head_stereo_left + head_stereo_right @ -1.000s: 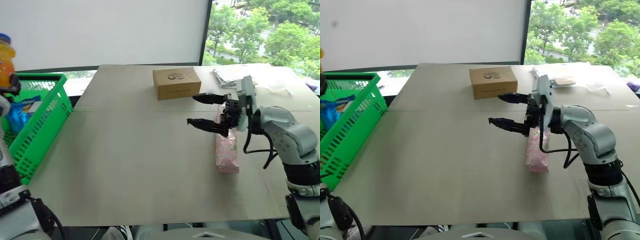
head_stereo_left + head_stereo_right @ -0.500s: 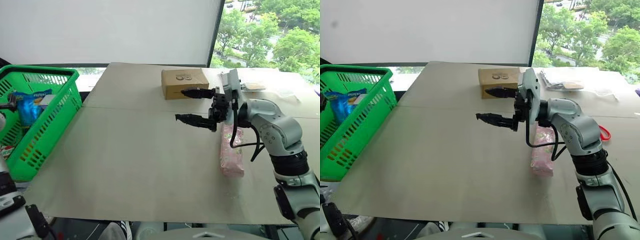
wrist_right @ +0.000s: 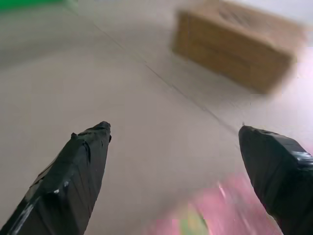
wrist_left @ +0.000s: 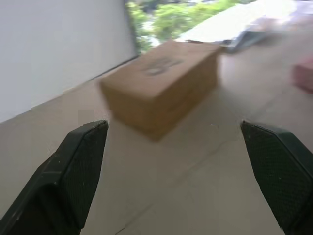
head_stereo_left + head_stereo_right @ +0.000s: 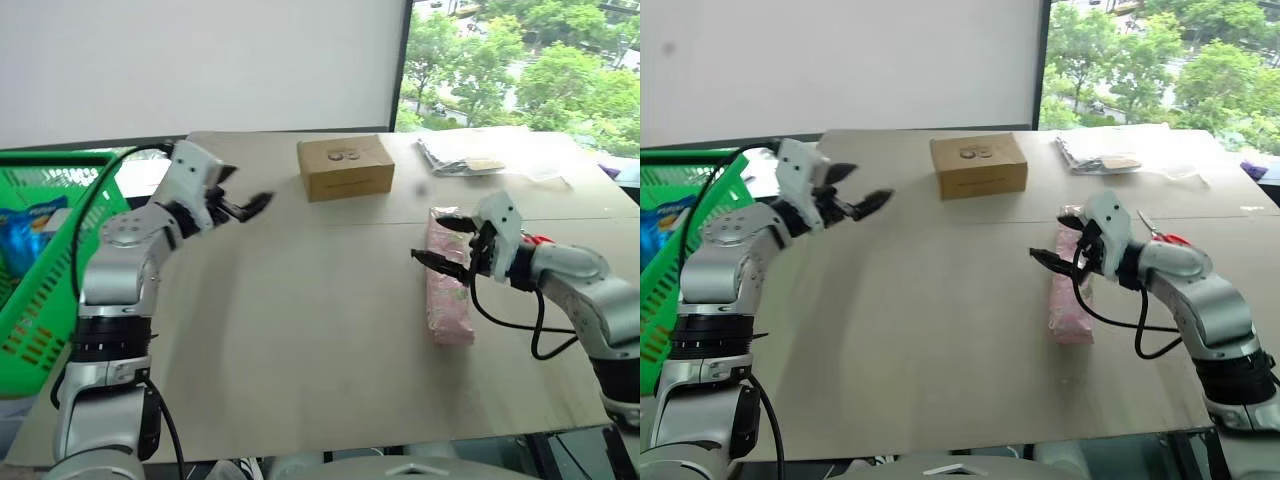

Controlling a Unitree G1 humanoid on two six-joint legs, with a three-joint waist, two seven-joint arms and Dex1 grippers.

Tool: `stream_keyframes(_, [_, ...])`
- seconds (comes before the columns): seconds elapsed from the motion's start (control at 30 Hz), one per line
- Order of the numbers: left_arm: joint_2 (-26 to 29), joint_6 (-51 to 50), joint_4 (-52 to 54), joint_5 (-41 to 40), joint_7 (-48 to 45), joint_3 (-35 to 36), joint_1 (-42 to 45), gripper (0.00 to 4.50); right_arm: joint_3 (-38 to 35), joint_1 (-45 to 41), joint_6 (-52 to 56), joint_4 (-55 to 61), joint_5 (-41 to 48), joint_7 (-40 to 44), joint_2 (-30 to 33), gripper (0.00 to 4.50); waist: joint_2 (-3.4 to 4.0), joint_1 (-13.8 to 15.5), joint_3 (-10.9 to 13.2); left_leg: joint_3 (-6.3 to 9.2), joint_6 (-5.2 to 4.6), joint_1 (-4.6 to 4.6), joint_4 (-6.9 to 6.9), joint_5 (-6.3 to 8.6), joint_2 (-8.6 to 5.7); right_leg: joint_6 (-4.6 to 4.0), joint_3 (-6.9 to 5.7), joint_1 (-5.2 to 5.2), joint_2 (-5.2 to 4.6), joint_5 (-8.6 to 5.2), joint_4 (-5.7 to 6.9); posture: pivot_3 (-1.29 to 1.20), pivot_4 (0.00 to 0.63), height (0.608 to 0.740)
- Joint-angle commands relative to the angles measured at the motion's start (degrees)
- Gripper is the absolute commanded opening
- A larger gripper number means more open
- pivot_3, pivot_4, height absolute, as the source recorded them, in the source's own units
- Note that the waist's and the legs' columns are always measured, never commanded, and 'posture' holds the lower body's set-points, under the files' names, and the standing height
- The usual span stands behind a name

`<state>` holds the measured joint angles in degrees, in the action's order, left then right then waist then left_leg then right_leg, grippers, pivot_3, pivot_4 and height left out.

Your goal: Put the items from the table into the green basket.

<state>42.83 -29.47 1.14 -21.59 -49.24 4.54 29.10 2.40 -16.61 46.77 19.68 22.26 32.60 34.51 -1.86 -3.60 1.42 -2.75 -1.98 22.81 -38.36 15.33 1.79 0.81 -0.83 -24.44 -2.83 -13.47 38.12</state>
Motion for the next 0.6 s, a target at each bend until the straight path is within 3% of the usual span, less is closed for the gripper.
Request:
stream_keyframes(0.03, [4.93,-4.35,5.62,-3.85,-7.95,-0.9,1.32,4.47,0.58,-0.69,10.33,4.83,-1.56,-10.2,-5.38,4.5,0.12,-1.87,0.04,-0.03,0.0,-0.03,0.0,0.0,0.1,0.0,0.04,-0.02,0.15,0.0,0.06,-0.13,0.0,0.724])
stream_keyframes(0.1, [7.37,-4.84,6.51,-3.77,-10.6,-1.72,0.77,4.47,0.85,-2.06,16.87,5.0,-3.23,-15.25,-9.13,4.5,0.45,-2.9,0.12,-0.05,0.0,-0.14,-0.06,0.0,0.27,-0.02,0.11,-0.02,0.44,0.0,0.2,-0.13,0.0,0.724])
stream_keyframes(0.2, [10.48,-5.2,6.14,-3.0,-11.96,-1.3,1.15,4.47,-3.16,-5.46,24.79,0.21,-6.02,-25.6,-20.4,4.5,0.55,-3.63,0.11,0.0,0.02,-0.4,-0.16,-0.03,0.3,-0.08,0.28,0.01,0.97,-0.08,0.58,-0.13,0.0,0.724])
stream_keyframes(0.3, [12.76,-5.13,4.9,-1.77,-12.53,-1.42,1.17,4.47,-10.0,-8.13,29.99,-3.15,-5.49,-29.83,-29.8,4.5,0.61,-3.62,0.15,0.09,0.06,-0.87,-0.15,-0.05,0.31,0.12,0.51,0.29,1.32,-0.24,0.68,-0.12,0.0,0.724])
stream_keyframes(0.4, [13.7,-5.34,4.99,-1.75,-12.89,-1.39,0.92,4.47,-15.19,-9.59,32.16,-5.45,-4.67,-31.15,-34.65,4.5,0.64,-3.42,0.17,0.03,0.06,-0.97,-0.14,-0.05,0.33,0.14,0.55,0.41,1.32,-0.25,0.65,-0.12,0.0,0.724])
stream_keyframes(0.47, [13.75,-5.95,5.54,-2.21,-12.73,-1.18,1.09,4.5,-18.72,-10.18,32.21,-6.41,-3.26,-30.89,-36.92,3.96,0.64,-3.33,0.17,0.02,0.06,-0.9,-0.14,-0.04,0.3,0.14,0.55,0.41,1.24,-0.24,0.57,-0.12,0.0,0.724])
stream_keyframes(0.6, [13.76,-6.98,6.39,-2.61,-12.86,-1.3,1.06,4.5,-20.68,-10.32,33.06,-6.61,-1.03,-28.94,-37.13,2.45,0.65,-3.42,0.18,0.01,0.05,-0.78,-0.08,-0.02,0.28,0.0,0.54,0.4,1.18,-0.13,0.33,-0.12,0.0,0.724])
